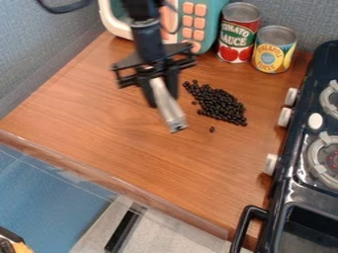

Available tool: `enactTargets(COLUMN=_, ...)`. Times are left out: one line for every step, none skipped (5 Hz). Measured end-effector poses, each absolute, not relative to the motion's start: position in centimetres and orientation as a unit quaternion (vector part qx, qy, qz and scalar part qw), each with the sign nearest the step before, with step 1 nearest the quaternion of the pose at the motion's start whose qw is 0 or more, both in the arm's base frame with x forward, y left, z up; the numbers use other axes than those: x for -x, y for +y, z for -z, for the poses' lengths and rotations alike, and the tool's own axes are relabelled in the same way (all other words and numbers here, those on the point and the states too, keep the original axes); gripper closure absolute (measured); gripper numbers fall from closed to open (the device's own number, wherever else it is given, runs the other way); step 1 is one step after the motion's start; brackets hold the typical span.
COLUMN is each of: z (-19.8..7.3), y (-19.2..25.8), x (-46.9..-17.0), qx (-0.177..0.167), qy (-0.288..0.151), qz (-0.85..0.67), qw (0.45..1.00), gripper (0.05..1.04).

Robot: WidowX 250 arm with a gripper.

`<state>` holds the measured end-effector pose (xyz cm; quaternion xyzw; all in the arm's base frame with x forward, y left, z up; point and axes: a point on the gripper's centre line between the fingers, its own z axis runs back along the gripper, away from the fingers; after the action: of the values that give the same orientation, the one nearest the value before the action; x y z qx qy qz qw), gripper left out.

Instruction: Sweep into pile

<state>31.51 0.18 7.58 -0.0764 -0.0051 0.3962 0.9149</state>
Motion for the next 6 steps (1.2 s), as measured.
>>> enactTargets(z=-6.7, y=-1.7, x=-33.5, qx=0.082, qy=0.005, qz=-0.419, qw=0.904, gripper=0.716)
enactTargets(z=-6.2, y=-3.2, x=-35.7, qx=0.075, qy=-0.006, qz=-0.438, qw=0.896, gripper=0.716)
enactTargets(z=-5.8, y=-4.4, x=-37.9, qx=0.066, qy=-0.017, qz=-0.453, qw=0.889, gripper=0.716)
enactTargets(z=-5.6, y=-5.4, x=-39.5, qx=0.068, qy=-0.020, qz=-0.462, qw=0.884, gripper=0.716)
enactTargets(z=-5.1, y=-6.4, x=-40.6, qx=0.064, qy=-0.037, qz=-0.455, qw=0.888, gripper=0.716)
enactTargets(z=-3.6, y=-7.5, x=-41.6, qx=0.051, qy=-0.037, qz=-0.447, qw=0.892, gripper=0.716)
